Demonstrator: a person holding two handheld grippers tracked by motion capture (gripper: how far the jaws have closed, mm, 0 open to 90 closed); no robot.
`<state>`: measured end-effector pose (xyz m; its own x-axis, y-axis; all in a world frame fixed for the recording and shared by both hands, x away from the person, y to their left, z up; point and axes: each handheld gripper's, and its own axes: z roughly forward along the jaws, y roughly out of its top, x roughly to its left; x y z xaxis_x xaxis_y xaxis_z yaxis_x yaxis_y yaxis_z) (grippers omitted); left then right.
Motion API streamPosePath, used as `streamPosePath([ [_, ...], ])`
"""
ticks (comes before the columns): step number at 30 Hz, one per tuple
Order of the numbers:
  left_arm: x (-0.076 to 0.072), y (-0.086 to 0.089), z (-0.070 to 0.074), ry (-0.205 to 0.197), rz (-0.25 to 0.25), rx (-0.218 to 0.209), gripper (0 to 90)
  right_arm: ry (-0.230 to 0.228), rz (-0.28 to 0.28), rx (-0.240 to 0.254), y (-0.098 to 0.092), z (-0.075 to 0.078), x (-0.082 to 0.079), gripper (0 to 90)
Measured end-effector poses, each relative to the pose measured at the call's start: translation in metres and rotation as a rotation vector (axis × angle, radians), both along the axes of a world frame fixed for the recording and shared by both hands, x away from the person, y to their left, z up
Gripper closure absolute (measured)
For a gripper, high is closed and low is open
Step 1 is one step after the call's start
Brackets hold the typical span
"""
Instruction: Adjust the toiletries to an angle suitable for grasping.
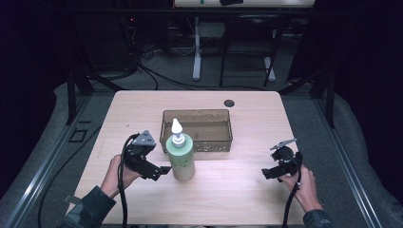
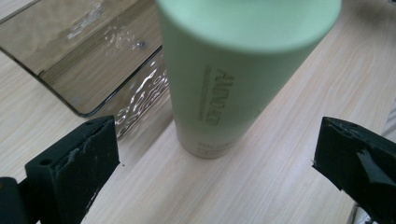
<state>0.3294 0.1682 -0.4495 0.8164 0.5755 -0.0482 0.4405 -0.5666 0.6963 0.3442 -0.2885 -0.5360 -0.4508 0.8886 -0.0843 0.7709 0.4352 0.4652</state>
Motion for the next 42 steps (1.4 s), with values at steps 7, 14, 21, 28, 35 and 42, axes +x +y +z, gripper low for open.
streamPosePath([
  [7, 0.001, -0.01, 0.006, -0.021, -0.013, -0.025, 0.0, 0.002, 0.001, 0.003, 0.0, 0.0, 0.001, 0.0],
  [14, 0.002, -0.018, 0.01, -0.047, -0.011, -0.057, 0.0, 0.001, 0.002, -0.003, 0.001, -0.001, 0.001, 0.0],
  [21, 0.004, -0.025, 0.009, -0.064, -0.001, -0.061, 0.0, -0.002, -0.001, -0.005, 0.001, 0.001, 0.001, 0.0],
  [28, 0.009, -0.03, 0.008, -0.085, 0.007, -0.068, 0.8, -0.003, 0.0, -0.003, 0.001, 0.001, 0.001, 0.0],
  [35, 0.014, -0.03, 0.006, -0.071, -0.014, -0.091, 8.4, -0.005, 0.001, -0.011, -0.001, 0.001, 0.001, 0.0],
  [42, 0.018, -0.031, 0.005, -0.07, -0.049, -0.098, 11.8, -0.005, 0.003, -0.012, -0.001, 0.001, 0.001, 0.1],
])
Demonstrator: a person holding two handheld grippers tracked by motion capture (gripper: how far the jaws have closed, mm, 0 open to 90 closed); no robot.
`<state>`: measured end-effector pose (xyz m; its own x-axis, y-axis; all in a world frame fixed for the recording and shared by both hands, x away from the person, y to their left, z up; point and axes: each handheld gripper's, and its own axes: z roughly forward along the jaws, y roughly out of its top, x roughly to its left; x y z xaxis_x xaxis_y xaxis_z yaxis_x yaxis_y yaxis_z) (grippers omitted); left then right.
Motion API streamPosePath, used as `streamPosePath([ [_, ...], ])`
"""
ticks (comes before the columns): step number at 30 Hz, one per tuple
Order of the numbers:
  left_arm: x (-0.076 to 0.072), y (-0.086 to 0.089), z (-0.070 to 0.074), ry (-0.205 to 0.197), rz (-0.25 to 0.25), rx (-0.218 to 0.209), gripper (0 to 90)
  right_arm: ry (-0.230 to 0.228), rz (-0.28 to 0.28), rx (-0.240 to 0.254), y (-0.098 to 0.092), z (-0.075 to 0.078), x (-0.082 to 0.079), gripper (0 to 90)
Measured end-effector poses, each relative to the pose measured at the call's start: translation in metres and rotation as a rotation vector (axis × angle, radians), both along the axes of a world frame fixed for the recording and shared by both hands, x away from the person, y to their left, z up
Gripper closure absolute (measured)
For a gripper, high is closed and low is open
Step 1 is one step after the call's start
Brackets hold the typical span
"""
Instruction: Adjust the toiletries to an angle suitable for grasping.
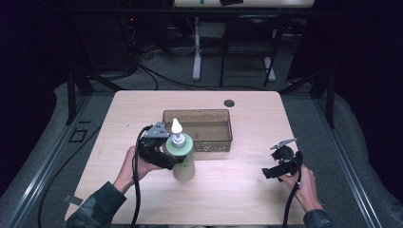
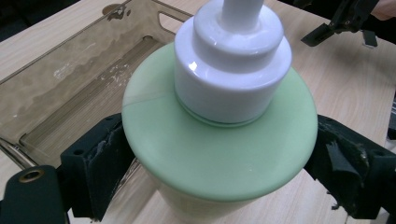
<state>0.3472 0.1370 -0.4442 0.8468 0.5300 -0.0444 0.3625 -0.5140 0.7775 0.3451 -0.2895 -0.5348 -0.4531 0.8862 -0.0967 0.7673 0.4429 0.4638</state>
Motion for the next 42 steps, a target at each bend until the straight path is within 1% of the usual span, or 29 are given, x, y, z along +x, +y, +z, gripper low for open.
streamPosePath([
  [2, 0.0, -0.001, 0.0, -0.007, -0.001, 0.003, 11.9, 0.001, -0.003, 0.001, 0.0, 0.0, 0.0, 0.2],
  [6, -0.001, -0.001, 0.0, -0.005, 0.008, 0.004, 12.0, 0.001, -0.002, 0.001, 0.0, 0.0, 0.0, 0.2],
  [8, -0.002, -0.001, 0.0, -0.01, 0.025, 0.002, 12.1, 0.001, -0.003, 0.006, 0.0, 0.0, 0.0, 0.1],
  [9, -0.002, -0.001, 0.0, -0.01, 0.025, 0.002, 12.2, 0.001, -0.003, 0.006, 0.0, 0.0, 0.0, 0.1],
  [11, -0.003, 0.0, 0.0, -0.016, 0.047, 0.003, 12.2, -0.003, -0.002, 0.002, -0.001, 0.0, 0.0, 0.1],
  [12, -0.003, 0.0, 0.0, -0.016, 0.047, 0.003, 12.2, -0.003, -0.002, 0.002, -0.001, 0.0, 0.0, 0.1],
  [17, -0.005, 0.004, 0.0, -0.024, 0.104, 0.008, 12.2, 0.0, -0.003, 0.008, -0.001, 0.0, -0.001, 0.1],
  [18, -0.005, 0.007, 0.0, -0.022, 0.125, 0.014, 12.2, 0.0, -0.002, 0.008, -0.001, 0.0, -0.001, 0.1],
  [19, -0.005, 0.007, 0.0, -0.022, 0.125, 0.014, 12.2, 0.0, -0.002, 0.008, -0.001, 0.0, -0.001, 0.1],
  [21, -0.006, 0.011, 0.0, -0.02, 0.168, 0.014, 12.2, -0.001, -0.002, 0.004, -0.001, 0.0, -0.001, 0.2],
  [22, -0.006, 0.011, 0.0, -0.02, 0.168, 0.014, 12.2, -0.001, -0.002, 0.004, -0.001, 0.0, -0.001, 0.2],
  [24, -0.006, 0.015, 0.0, -0.022, 0.201, 0.014, 12.2, -0.001, -0.001, 0.004, 0.0, 0.0, -0.001, 0.1],
  [25, -0.007, 0.017, 0.001, -0.02, 0.219, 0.021, 12.2, -0.001, -0.001, 0.005, 0.0, 0.0, -0.001, 0.2],
  [27, -0.009, 0.019, 0.0, -0.038, 0.262, 0.049, 12.3, 0.0, -0.001, 0.006, 0.0, 0.0, -0.001, 0.1],
  [28, -0.01, 0.021, -0.001, -0.043, 0.274, 0.062, 12.5, 0.0, 0.001, 0.006, 0.0, 0.0, -0.001, 0.2],
  [29, -0.011, 0.022, -0.001, -0.038, 0.285, 0.066, 12.9, -0.001, 0.001, 0.008, 0.0, 0.0, -0.001, 0.1],
  [30, -0.012, 0.025, -0.002, -0.031, 0.289, 0.062, 13.5, 0.0, 0.001, 0.007, 0.0, 0.0, -0.001, 0.2],
  [32, -0.013, 0.031, -0.005, -0.02, 0.277, 0.05, 15.9, 0.001, 0.002, 0.007, -0.001, 0.0, -0.001, 0.1],
  [36, -0.013, 0.034, -0.006, -0.029, 0.26, 0.034, 17.5, -0.001, 0.0, 0.008, 0.0, 0.0, -0.001, 0.1],
  [37, -0.012, 0.036, -0.007, -0.033, 0.248, 0.022, 17.3, 0.0, 0.001, 0.005, 0.0, 0.0, -0.001, 0.1],
  [38, -0.012, 0.036, -0.007, -0.033, 0.248, 0.022, 16.7, -0.001, 0.001, 0.006, 0.0, 0.0, -0.001, 0.1],
  [41, -0.009, 0.037, -0.007, -0.037, 0.232, 0.0, 15.4, -0.001, 0.001, 0.005, 0.0, 0.0, -0.001, 0.2],
  [42, -0.006, 0.037, -0.008, -0.037, 0.212, -0.014, 11.7, -0.001, 0.003, 0.006, -0.001, 0.0, -0.001, 0.1],
])
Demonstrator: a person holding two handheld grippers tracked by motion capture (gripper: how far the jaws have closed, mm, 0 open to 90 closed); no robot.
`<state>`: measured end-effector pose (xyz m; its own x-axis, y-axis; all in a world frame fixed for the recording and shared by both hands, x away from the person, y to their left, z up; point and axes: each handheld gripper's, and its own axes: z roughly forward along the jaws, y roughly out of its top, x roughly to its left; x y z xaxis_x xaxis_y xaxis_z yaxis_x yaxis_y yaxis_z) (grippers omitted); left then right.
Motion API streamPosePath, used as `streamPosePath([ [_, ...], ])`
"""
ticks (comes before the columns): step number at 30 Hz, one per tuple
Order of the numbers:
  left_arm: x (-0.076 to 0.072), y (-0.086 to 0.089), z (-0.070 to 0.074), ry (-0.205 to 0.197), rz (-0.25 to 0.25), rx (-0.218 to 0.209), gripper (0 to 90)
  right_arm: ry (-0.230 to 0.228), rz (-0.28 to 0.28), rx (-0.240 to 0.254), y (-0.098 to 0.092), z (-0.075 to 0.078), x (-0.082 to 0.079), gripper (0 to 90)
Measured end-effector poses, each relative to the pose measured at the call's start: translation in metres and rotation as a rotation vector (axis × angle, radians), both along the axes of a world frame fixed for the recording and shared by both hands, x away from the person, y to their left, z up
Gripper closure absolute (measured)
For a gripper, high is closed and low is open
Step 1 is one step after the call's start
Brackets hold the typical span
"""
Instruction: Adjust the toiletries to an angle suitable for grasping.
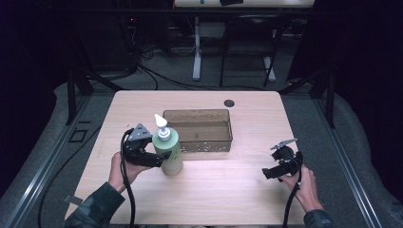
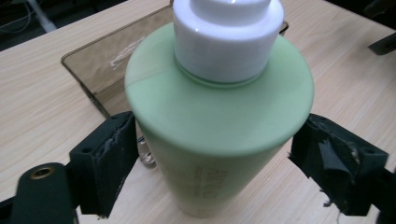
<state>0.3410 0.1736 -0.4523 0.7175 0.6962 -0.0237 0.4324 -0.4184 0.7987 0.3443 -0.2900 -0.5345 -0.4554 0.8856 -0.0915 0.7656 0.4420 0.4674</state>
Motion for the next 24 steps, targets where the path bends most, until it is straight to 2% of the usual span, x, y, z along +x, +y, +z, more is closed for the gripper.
streamPosePath([
  [2, 0.001, -0.001, -0.001, 0.0, -0.006, -0.009, 10.6, 0.0, 0.0, -0.001, 0.0, 0.0, 0.0, 0.1],
  [6, 0.008, -0.005, -0.002, -0.009, -0.04, -0.035, 1.6, 0.0, -0.001, -0.001, 0.0, 0.0, 0.0, 0.1],
  [8, 0.012, -0.007, -0.003, -0.013, -0.052, -0.047, 0.0, 0.001, -0.002, -0.001, 0.001, 0.0, 0.0, 0.1],
  [12, 0.019, -0.009, -0.007, -0.023, -0.065, -0.088, 1.0, 0.001, -0.002, 0.002, 0.0, 0.0, 0.0, 0.1],
  [17, 0.023, -0.004, -0.009, -0.042, -0.079, -0.132, 9.8, 0.001, -0.002, 0.0, 0.001, 0.0, 0.0, 0.1],
  [24, 0.02, -0.006, -0.008, -0.071, -0.077, -0.11, 11.5, 0.002, -0.003, 0.001, 0.001, 0.0, 0.0, 0.1],
])
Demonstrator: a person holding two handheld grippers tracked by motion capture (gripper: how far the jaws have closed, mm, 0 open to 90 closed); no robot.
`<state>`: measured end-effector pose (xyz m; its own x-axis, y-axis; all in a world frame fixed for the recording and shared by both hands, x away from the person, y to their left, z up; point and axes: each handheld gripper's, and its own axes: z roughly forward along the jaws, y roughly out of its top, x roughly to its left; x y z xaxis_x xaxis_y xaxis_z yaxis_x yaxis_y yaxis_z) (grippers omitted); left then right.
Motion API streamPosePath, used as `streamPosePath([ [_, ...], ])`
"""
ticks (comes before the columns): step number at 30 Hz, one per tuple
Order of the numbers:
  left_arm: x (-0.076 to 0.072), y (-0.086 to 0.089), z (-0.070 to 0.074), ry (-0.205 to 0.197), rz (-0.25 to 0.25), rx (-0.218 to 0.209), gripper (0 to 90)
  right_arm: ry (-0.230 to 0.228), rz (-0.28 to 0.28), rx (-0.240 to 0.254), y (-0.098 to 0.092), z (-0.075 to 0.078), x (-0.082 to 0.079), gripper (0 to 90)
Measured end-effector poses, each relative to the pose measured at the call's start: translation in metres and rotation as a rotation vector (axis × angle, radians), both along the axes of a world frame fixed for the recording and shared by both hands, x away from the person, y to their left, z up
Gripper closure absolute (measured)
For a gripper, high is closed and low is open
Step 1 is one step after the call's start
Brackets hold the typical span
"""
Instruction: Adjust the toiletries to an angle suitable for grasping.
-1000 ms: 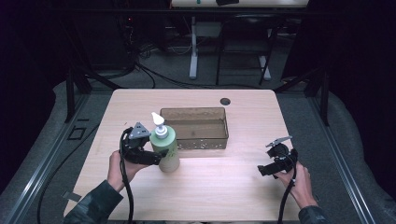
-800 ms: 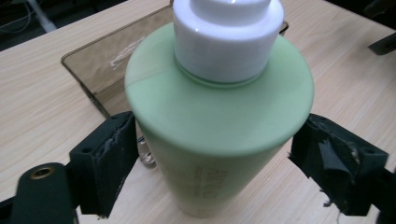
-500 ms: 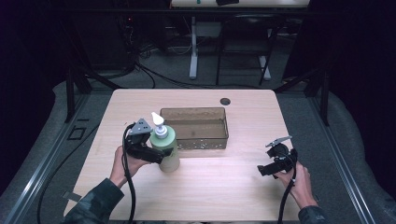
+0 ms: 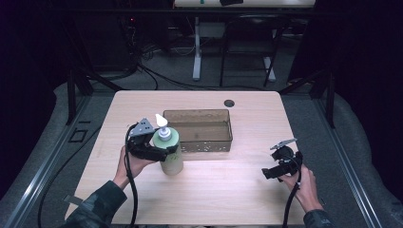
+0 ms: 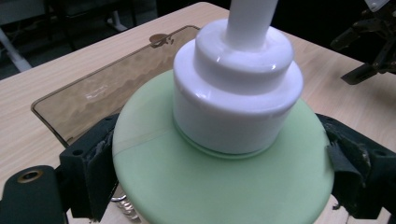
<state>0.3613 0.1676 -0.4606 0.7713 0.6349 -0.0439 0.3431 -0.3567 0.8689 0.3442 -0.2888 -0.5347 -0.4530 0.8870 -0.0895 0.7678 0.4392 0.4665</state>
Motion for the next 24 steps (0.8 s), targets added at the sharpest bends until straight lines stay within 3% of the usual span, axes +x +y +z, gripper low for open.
streamPosePath([
  [4, -0.0021, -0.0015, 0.0013, 0.0, 0.037, 0.011, 11.8, 0.0, 0.0, 0.0, -0.0001, 0.0001, -0.0001, 0.1],
  [9, -0.0056, -0.0008, 0.0034, 0.01, 0.139, 0.031, 11.9, 0.0, 0.001, -0.003, -0.0008, 0.0001, -0.0001, 0.1],
  [19, -0.0086, 0.003, 0.0049, 0.019, 0.256, 0.042, 11.9, 0.001, 0.005, -0.002, 0.0004, 0.0, 0.0, 0.1],
  [20, -0.009, 0.0041, 0.0046, 0.019, 0.284, 0.039, 11.9, 0.001, 0.006, -0.004, 0.0005, -0.0001, 0.0001, 0.2],
  [24, -0.0095, 0.0052, 0.0045, 0.018, 0.308, 0.039, 11.9, 0.003, 0.004, -0.002, 0.0009, -0.0002, 0.0001, 0.1],
])
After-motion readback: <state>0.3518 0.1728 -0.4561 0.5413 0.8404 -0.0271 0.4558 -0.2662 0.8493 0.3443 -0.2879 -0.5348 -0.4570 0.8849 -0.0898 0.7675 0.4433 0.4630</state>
